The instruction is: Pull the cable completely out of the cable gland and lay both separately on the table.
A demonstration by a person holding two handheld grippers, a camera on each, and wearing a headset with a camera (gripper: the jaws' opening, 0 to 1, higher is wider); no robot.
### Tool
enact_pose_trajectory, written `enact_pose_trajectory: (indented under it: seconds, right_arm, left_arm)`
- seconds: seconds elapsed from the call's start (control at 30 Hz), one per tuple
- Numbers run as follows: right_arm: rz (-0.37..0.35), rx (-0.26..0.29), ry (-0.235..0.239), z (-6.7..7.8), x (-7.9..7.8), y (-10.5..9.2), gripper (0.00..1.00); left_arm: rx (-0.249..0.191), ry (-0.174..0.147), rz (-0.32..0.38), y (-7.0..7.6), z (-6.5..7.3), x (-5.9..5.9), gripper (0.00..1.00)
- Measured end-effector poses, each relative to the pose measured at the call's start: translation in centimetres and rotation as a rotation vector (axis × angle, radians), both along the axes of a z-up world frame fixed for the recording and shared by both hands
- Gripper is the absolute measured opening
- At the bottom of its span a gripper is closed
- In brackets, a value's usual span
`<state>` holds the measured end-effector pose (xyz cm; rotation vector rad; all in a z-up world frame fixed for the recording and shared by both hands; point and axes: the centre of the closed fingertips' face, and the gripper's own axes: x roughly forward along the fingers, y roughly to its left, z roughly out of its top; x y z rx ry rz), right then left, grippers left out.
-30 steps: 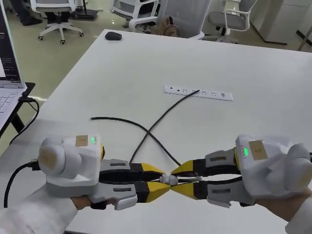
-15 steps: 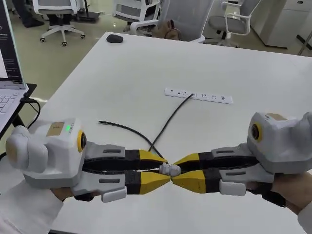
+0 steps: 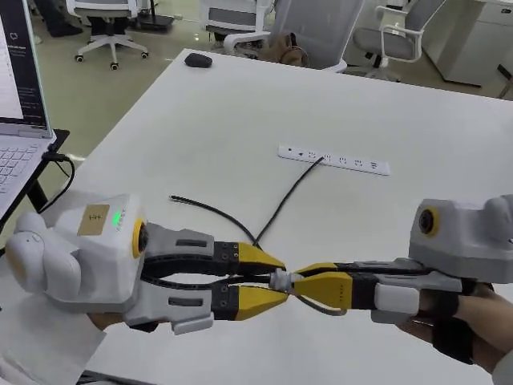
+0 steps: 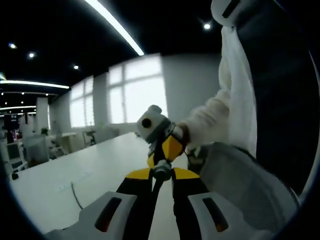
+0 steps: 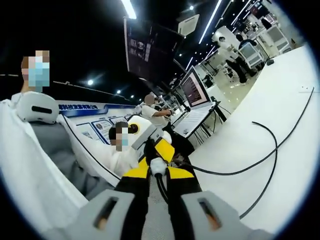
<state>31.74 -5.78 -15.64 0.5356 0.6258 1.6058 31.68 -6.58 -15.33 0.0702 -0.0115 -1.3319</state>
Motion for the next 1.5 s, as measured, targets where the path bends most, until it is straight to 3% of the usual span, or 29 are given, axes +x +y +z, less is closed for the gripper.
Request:
enact_pose_trajectory:
  seconds: [0.07, 0.1, 0.17, 0.23, 0.27, 0.33, 0.37, 0.4, 0.43, 0.47, 0.5, 0.53, 0.57, 0.6, 0.63, 0.7, 0.77, 0.8, 0.87, 0.97, 1.1, 1.2, 1.4, 1.43, 1.47, 1.5]
  right_arm:
    - [0.006, -0.023, 0.012, -0.3, -0.2, 0.1, 0.11]
    - [0.009, -0.053, 0.010, -0.8, -0.3, 0.0, 0.10]
    - [0.011, -0.074, 0.007, -1.3, -0.5, 0.0, 0.10]
    - [0.003, -0.058, 0.000, -1.2, -0.5, -0.1, 0.11]
    - [-0.024, -0.029, 0.040, -0.7, -0.1, 0.0, 0.11]
    - [-0.047, -0.008, 0.051, -0.4, 0.2, -0.1, 0.10]
    - [-0.070, -0.034, 0.096, -0.8, 0.2, -0.5, 0.07]
    - [-0.134, 0.075, 0.011, 0.5, 1.9, -0.2, 0.00]
    - [-0.110, 0.108, 0.062, 1.2, 1.6, -0.3, 0.00]
    - [0.041, 0.040, -0.010, 0.5, -1.0, -0.1, 0.00]
    - [0.081, -0.048, -0.124, -0.8, -1.8, 0.4, 0.00]
    - [0.113, -0.013, -0.160, 0.0, -2.6, 0.6, 0.00]
    - [0.068, -0.010, -0.071, 0.5, -2.1, 1.0, 0.00]
    - [0.023, -0.013, -0.091, 0.6, -1.1, 0.9, 0.00]
    - [-0.029, -0.026, -0.115, 0.4, 0.0, 0.7, 0.05]
    - [-0.017, -0.074, -0.014, -0.5, 0.2, -0.3, 0.24]
    - [-0.004, -0.069, -0.049, -0.9, 0.1, -0.5, 0.11]
    - [-0.002, -0.070, -0.025, -1.0, 0.1, -0.3, 0.07]
    - [0.005, -0.053, 0.020, -0.7, -0.2, 0.1, 0.13]
    - [0.007, -0.031, 0.002, -0.5, 0.5, 0.3, 0.09]
    - [0.015, 0.010, 0.037, 0.4, 0.7, 0.1, 0.12]
    - [0.035, -0.012, 0.032, 0.2, 0.6, 0.1, 0.15]
    - [0.081, -0.015, 0.134, 0.2, -0.2, 0.4, 0.15]
    - [0.084, -0.014, 0.124, 0.2, -0.3, 0.3, 0.14]
    - [0.066, 0.004, 0.064, 0.4, 0.0, 0.4, 0.12]
    - [0.071, 0.016, 0.088, 0.7, -0.2, 0.2, 0.12]
  left_arm:
    - [0.017, 0.000, -0.011, -0.1, -0.3, -0.1, 0.16]
    - [0.064, -0.001, -0.023, -0.2, -1.0, -0.3, 0.15]
    - [0.103, -0.009, -0.026, -0.4, -1.5, -0.4, 0.15]
    - [0.095, -0.012, -0.027, -0.5, -1.3, -0.5, 0.15]
    - [0.091, -0.016, -0.024, -0.5, -1.2, -0.4, 0.15]
    - [0.081, -0.020, -0.020, -0.4, -1.0, -0.3, 0.15]
    - [0.080, -0.021, -0.028, -0.4, -1.0, -0.2, 0.15]
    - [0.117, -0.011, -0.055, -0.8, -1.7, -0.8, 0.15]
    - [0.144, -0.021, -0.049, -1.0, -2.0, -0.8, 0.15]
    - [0.116, -0.024, -0.020, -1.1, -1.5, -0.5, 0.15]
    - [0.046, -0.006, -0.002, -1.3, -0.5, -0.3, 0.15]
    - [0.087, 0.004, -0.032, -1.1, -1.0, -0.7, 0.15]
    - [0.029, -0.019, 0.001, -1.1, -0.1, -0.3, 0.15]
    - [0.016, 0.004, -0.001, -1.1, 0.1, -0.4, 0.15]
    - [0.008, -0.004, -0.001, -0.9, 0.1, -0.5, 0.15]
    - [0.011, -0.007, 0.002, -0.8, 0.2, -0.8, 0.15]
    - [0.022, -0.017, -0.004, -0.6, 0.3, -1.0, 0.15]
    - [0.027, -0.026, -0.005, -0.6, 0.5, -1.1, 0.15]
    - [0.034, -0.034, -0.018, -0.6, 0.5, -1.1, 0.15]
    - [0.013, -0.031, -0.017, -0.7, 0.7, -1.1, 0.15]
    - [-0.023, -0.025, 0.006, -0.1, 1.1, -0.7, 0.16]
    - [-0.037, -0.030, 0.007, 0.1, 1.4, -0.7, 0.16]
    - [-0.034, -0.058, 0.001, -0.4, 1.4, -0.7, 0.16]
    - [-0.028, -0.064, 0.002, -0.5, 1.2, -0.6, 0.16]
    - [-0.020, -0.065, 0.007, -0.4, 1.1, -0.5, 0.16]
    - [-0.060, -0.038, 0.014, -0.3, 1.5, -0.4, 0.16]
